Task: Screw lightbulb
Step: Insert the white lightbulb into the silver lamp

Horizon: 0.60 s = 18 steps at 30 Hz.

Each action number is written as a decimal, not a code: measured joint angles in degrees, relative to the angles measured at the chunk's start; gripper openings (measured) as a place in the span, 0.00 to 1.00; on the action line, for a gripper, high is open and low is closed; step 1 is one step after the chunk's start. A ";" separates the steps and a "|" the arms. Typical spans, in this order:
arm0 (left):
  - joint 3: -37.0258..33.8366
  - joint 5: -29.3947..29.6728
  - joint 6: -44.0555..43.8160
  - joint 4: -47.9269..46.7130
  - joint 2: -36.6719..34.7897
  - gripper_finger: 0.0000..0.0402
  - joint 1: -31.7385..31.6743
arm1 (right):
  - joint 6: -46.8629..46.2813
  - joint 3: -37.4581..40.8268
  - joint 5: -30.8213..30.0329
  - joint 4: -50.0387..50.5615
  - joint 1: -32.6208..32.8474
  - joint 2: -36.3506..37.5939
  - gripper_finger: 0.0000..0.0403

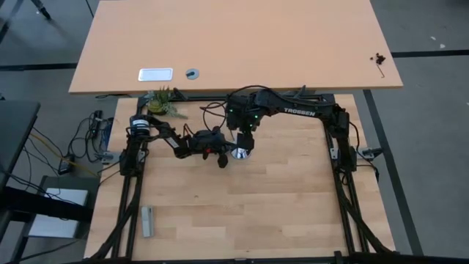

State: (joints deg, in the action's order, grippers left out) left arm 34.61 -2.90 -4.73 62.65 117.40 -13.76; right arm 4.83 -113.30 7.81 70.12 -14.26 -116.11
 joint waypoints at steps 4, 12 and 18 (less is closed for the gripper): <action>0.00 0.00 -0.01 0.00 -0.01 0.00 0.00 | -4.08 0.00 -0.86 0.20 -0.01 0.05 0.53; 0.00 0.00 -0.02 0.00 -0.01 0.00 0.00 | -23.92 0.79 -3.40 -0.51 0.47 0.25 0.50; 0.00 0.00 -0.02 0.00 -0.02 0.00 0.00 | -18.44 0.05 -7.22 -0.53 2.03 0.23 0.51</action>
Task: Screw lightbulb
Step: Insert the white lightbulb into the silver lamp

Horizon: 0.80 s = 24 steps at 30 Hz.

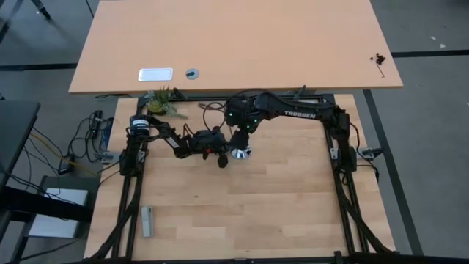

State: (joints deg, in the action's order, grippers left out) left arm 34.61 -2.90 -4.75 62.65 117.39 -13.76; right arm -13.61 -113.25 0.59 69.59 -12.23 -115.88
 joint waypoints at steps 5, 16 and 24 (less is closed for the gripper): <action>0.00 0.00 -0.01 0.00 -0.01 0.00 0.00 | 9.67 -3.22 -2.75 0.57 0.49 -0.19 0.57; 0.00 0.00 0.00 0.00 0.00 0.00 0.00 | 27.30 -1.65 4.33 1.03 -1.42 -0.20 0.60; 0.00 0.00 0.00 0.00 0.01 0.00 0.00 | 25.46 1.29 8.29 -0.01 -2.20 0.06 0.58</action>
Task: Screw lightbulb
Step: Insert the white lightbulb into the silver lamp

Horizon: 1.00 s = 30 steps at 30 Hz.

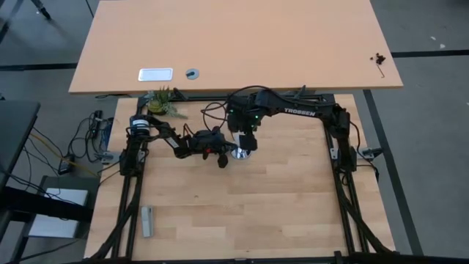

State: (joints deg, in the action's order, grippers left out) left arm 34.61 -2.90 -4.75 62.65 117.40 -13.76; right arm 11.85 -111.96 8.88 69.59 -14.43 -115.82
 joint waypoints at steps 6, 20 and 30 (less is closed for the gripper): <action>0.00 0.00 0.00 0.00 -0.01 0.00 0.00 | -13.99 0.61 -3.66 -0.11 0.85 0.21 0.51; 0.00 0.00 -0.02 0.00 -0.02 0.00 0.00 | -24.34 -0.65 -11.53 1.09 5.11 0.04 0.54; 0.00 0.00 -0.02 0.00 -0.01 0.00 0.00 | 10.66 -3.99 -10.45 2.28 4.78 -0.37 0.62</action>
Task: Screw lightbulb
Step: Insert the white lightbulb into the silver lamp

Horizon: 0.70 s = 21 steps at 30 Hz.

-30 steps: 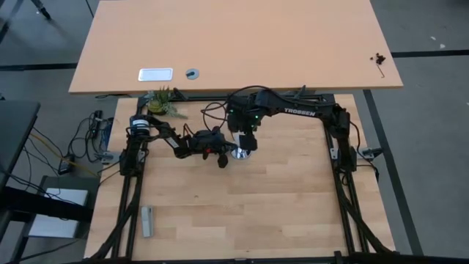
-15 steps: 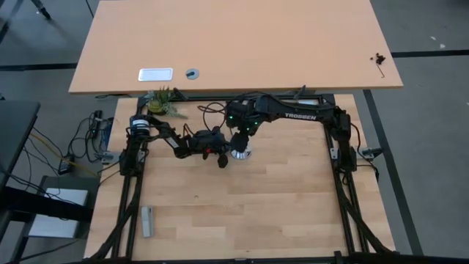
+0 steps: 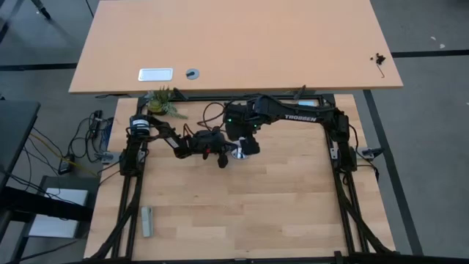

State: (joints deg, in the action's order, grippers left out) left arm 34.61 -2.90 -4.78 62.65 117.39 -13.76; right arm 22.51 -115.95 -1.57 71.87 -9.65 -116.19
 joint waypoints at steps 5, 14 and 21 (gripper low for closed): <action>0.00 0.00 0.00 -0.02 -0.01 0.00 -0.02 | 2.96 1.11 3.00 -0.01 -1.60 -0.17 0.62; 0.00 0.00 0.11 -0.04 -0.01 0.00 -0.02 | -0.68 4.56 3.91 -1.43 -2.37 0.38 0.57; 0.00 0.01 0.09 -0.04 -0.01 0.00 -0.01 | -27.42 4.68 2.46 -1.44 -2.20 0.29 0.57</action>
State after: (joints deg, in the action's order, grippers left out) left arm 34.61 -2.89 -4.69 62.61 117.38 -13.77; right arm -4.90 -111.26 0.88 70.43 -11.85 -115.90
